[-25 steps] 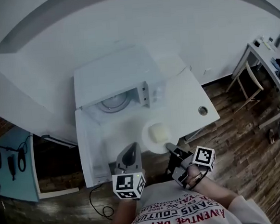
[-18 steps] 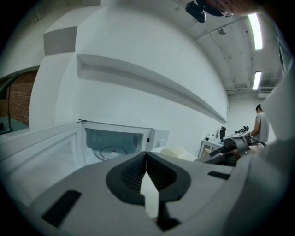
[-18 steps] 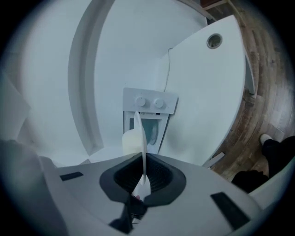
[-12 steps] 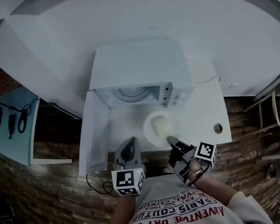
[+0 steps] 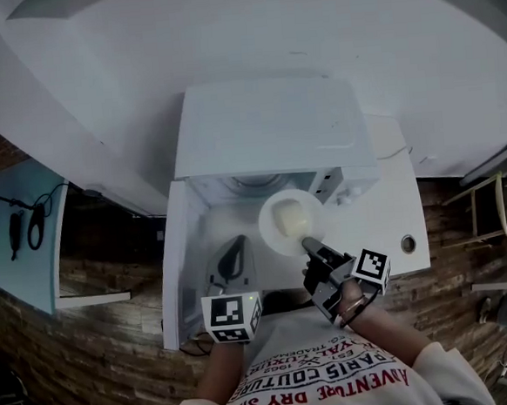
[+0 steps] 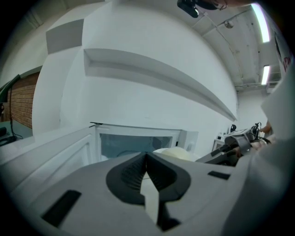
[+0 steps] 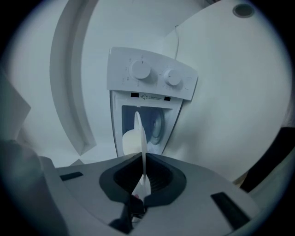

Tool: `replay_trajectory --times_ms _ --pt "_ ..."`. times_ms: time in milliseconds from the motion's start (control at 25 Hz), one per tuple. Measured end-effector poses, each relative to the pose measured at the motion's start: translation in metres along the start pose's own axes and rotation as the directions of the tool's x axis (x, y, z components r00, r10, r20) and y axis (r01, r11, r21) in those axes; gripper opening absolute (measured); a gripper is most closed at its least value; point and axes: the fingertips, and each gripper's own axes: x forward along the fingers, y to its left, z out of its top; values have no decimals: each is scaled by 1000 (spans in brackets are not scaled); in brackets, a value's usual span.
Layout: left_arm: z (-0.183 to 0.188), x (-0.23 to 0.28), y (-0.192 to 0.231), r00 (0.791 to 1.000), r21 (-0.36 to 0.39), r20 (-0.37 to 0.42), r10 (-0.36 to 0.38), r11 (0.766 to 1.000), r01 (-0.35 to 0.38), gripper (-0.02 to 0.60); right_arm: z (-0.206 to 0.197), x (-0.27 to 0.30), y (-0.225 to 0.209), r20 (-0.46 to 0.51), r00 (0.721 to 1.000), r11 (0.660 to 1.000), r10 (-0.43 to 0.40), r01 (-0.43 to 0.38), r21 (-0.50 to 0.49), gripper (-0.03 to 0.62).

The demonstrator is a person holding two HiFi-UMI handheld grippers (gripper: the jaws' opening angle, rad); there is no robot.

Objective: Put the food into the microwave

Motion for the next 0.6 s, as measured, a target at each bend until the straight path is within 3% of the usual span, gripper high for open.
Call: replay_trajectory --times_ms 320,600 --pt "-10 33 19 998 -18 -29 -50 999 50 6 7 48 -11 23 999 999 -37 37 20 21" --pt "-25 58 24 997 3 -51 -61 998 61 6 27 89 -14 47 999 1000 10 -9 -13 27"
